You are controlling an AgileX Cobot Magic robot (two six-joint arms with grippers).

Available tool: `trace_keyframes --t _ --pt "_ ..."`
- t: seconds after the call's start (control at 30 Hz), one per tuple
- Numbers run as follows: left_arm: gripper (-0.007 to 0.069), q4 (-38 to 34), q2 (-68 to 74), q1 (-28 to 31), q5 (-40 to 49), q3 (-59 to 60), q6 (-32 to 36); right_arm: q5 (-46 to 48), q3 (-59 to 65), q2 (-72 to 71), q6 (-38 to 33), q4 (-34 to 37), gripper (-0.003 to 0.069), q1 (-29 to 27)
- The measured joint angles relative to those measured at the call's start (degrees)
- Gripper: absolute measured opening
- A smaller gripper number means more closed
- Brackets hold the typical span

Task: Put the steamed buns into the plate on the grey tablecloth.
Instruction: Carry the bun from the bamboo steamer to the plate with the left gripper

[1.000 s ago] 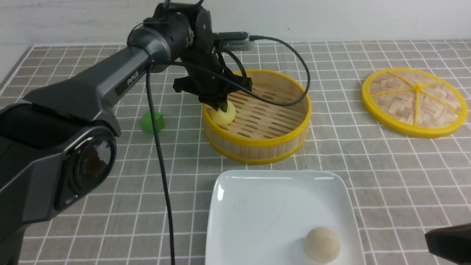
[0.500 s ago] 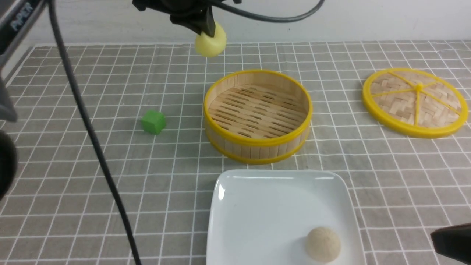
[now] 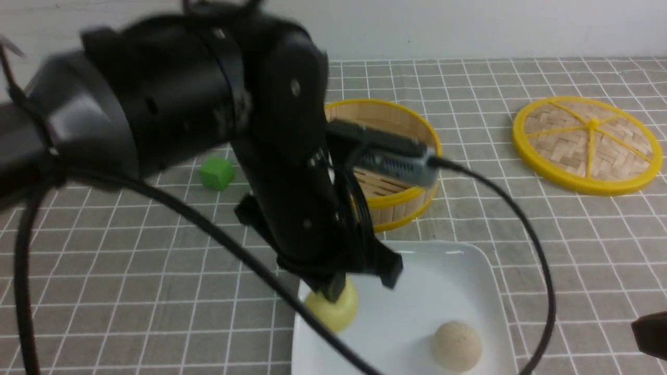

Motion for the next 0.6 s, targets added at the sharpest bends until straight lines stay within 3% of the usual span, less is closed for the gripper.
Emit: trace_keyframes --t 0.17,0.4,0.6 --pt "0.0026 -0.2 2.4 -3.0 -12.9 6.4 -5.3 0.0 0.0 0.0 0.0 0.0 0.0035 0.0" --pt "0.0056 3.6 5.2 -3.1 -16.5 6.7 -11.8 1.1 0.0 0.0 0.0 0.0 0.0043 0.0" --pt "0.0184 4.7 8.1 -3.1 -18.3 6.7 -20.4 2.0 0.0 0.0 0.0 0.0 0.0053 0.0"
